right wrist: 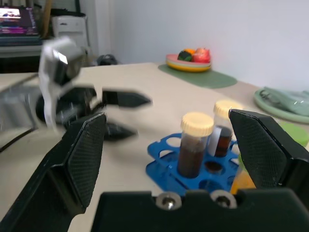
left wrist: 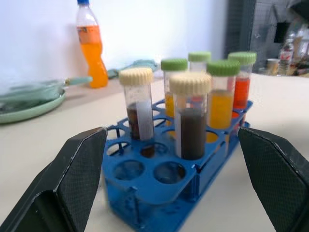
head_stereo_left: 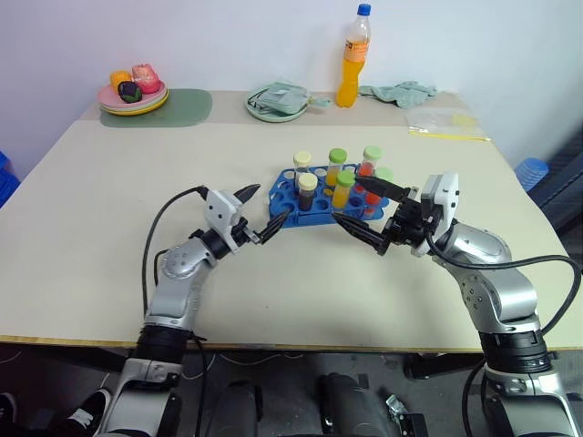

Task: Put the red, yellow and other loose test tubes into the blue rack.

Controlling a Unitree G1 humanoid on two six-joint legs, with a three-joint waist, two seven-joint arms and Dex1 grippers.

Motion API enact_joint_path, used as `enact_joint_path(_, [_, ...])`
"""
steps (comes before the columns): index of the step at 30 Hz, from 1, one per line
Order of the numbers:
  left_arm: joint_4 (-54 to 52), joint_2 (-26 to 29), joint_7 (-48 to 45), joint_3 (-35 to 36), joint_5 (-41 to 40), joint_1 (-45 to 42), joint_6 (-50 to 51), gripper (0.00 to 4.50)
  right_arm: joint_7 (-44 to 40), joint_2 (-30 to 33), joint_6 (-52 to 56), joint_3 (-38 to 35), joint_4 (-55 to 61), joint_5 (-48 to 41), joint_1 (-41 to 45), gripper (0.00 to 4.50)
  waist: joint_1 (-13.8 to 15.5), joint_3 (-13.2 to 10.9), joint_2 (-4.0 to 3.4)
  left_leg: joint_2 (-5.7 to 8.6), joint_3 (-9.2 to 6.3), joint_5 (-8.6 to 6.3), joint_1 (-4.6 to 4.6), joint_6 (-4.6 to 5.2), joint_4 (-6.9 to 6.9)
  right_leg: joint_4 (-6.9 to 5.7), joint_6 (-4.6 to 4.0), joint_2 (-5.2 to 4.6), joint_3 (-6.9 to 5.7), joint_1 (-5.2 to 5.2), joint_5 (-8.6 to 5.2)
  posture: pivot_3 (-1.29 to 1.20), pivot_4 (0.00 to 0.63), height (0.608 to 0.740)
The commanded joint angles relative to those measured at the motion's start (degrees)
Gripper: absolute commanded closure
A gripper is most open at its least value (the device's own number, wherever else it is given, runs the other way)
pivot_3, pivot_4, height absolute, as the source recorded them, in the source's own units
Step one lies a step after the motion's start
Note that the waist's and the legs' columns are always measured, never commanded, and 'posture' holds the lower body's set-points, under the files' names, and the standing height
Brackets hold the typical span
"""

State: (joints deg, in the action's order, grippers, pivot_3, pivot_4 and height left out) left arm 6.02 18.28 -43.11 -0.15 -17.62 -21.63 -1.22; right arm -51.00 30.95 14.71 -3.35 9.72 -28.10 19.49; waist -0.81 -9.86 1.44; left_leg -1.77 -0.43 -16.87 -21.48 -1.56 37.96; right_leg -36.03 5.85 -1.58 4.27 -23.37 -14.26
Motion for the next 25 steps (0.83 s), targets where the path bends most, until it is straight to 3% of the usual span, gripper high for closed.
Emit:
enact_joint_path(1, [-4.55, 5.43, -6.84, 2.86, -4.71, 1.48, 2.03, 0.07, -3.36, 3.39, -0.82, -3.27, 0.84, -1.27, -2.27, 0.0, -0.02, -0.01, -0.01, 0.0, 0.0, -0.01, 0.0, 0.01, 0.0, 0.0, -0.01, 0.0, 0.0, 0.0, 0.0, 0.0, 0.15, 0.74])
enact_joint_path(7, [-3.49, 15.68, -19.21, 7.24, -9.39, 2.01, 0.04, 0.07, -8.33, 9.06, -0.28, -5.99, 2.39, -2.58, -7.75, 0.0, -0.15, -0.02, -0.03, -0.03, 0.04, -0.01, 0.03, 0.01, -0.01, -0.01, -0.22, 0.01, 0.0, -0.01, -0.12, 0.0, 0.15, 0.74])
enact_joint_path(11, [-2.96, 18.51, -23.99, 8.6, -11.49, 2.15, 0.12, 0.07, -9.81, 12.2, -0.96, -8.38, 1.73, -2.24, -9.32, 0.0, -0.09, -0.03, -0.03, -0.03, 0.06, -0.01, 0.02, 0.01, 0.0, 0.03, -0.23, 0.01, 0.0, -0.01, -0.14, 0.0, 0.15, 0.74])
enact_joint_path(25, [-1.41, 18.97, -28.12, 9.99, -12.85, 4.28, 1.82, 0.07, -10.38, 17.73, 1.83, -14.81, 4.0, -3.53, -14.05, 0.0, 0.03, -0.03, -0.03, -0.04, 0.08, -0.01, 0.01, 0.02, 0.0, 0.05, -0.23, 0.0, 0.02, -0.01, -0.14, 0.0, 0.15, 0.74])
